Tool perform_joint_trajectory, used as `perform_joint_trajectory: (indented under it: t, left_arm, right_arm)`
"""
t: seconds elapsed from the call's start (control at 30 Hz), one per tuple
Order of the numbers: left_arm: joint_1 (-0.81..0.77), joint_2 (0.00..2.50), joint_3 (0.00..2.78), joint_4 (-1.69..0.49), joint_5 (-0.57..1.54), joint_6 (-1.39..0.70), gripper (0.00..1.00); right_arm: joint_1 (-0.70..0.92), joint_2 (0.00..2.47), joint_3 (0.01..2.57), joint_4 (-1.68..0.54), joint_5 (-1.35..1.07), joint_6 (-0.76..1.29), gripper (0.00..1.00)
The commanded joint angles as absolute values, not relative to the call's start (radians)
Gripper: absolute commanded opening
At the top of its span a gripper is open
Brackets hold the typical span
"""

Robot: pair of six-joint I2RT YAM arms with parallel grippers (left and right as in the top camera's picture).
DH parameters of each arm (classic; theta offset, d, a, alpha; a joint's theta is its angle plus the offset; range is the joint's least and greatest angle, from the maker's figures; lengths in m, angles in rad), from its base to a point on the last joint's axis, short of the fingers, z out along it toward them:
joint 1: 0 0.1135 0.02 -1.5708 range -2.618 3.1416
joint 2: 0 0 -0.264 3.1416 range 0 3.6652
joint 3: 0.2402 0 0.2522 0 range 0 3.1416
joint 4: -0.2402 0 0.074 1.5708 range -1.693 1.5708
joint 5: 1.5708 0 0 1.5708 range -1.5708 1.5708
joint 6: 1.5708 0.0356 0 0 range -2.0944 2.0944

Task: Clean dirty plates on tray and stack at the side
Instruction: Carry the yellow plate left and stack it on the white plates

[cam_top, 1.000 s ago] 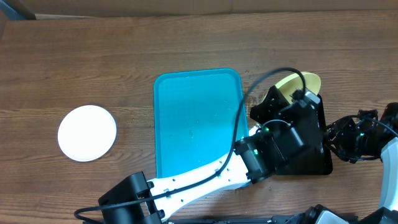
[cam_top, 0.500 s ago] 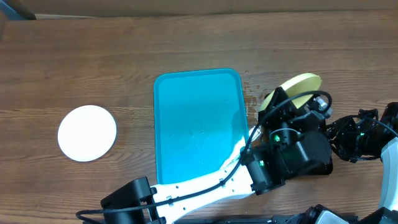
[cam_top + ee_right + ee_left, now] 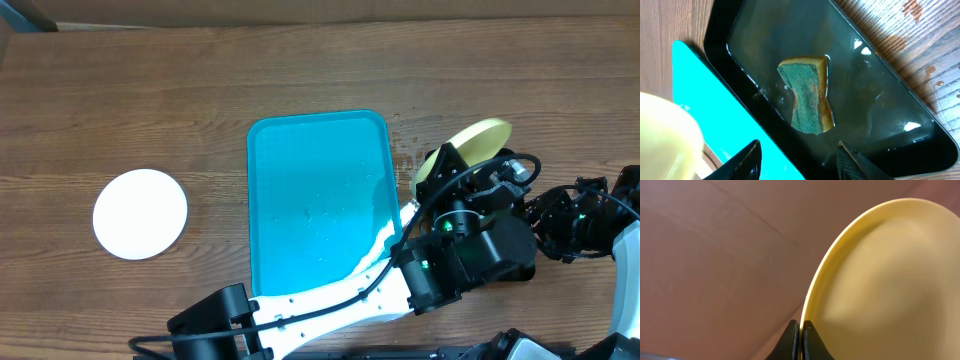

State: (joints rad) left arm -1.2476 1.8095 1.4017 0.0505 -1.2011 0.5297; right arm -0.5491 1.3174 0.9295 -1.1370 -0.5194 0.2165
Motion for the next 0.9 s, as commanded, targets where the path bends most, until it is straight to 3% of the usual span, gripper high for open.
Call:
perform_joint_trajectory:
  t: [0.0, 0.07, 0.17, 0.23, 0.37, 0.57, 0.7, 0.87]
  left_arm:
    - [-1.235, 1.82, 1.416, 0.068, -1.269, 0.529, 0.04]
    - [-1.231, 1.819, 1.416, 0.071, -1.264, 0.408, 0.04]
    - [-1.217, 1.82, 1.416, 0.043, -1.246, 0.495, 0.04]
    - [-1.209, 1.819, 1.416, 0.052, -1.312, 0.334, 0.04]
    - [-1.234, 1.819, 1.416, -0.108, -1.27, 0.296, 0.04]
    - [-1.216, 1.776, 1.417, -0.284, -1.194, 0.006, 0.04]
    - [-1.192, 1.657, 1.417, -0.575, -1.095, -0.332, 0.04]
    - [-1.014, 1.446, 1.416, -1.012, -0.82, -0.748, 0.04]
  right_arm:
    - [-0.551, 1.307, 0.95, -1.135, -0.517, 0.231, 0.5]
    - [-0.551, 1.307, 0.95, -1.136, -0.517, 0.231, 0.5]
    - [-0.551, 1.307, 0.95, -1.139, -0.517, 0.231, 0.5]
    - [-0.551, 1.307, 0.95, -1.147, -0.517, 0.231, 0.5]
    - [-0.551, 1.307, 0.95, -1.143, -0.517, 0.231, 0.5]
    - [-0.551, 1.307, 0.95, -1.151, -0.517, 0.231, 0.5]
    - [-0.551, 1.307, 0.95, -1.151, -0.517, 0.228, 0.5]
    - [-0.551, 1.307, 0.95, -1.147, -0.517, 0.228, 0.5]
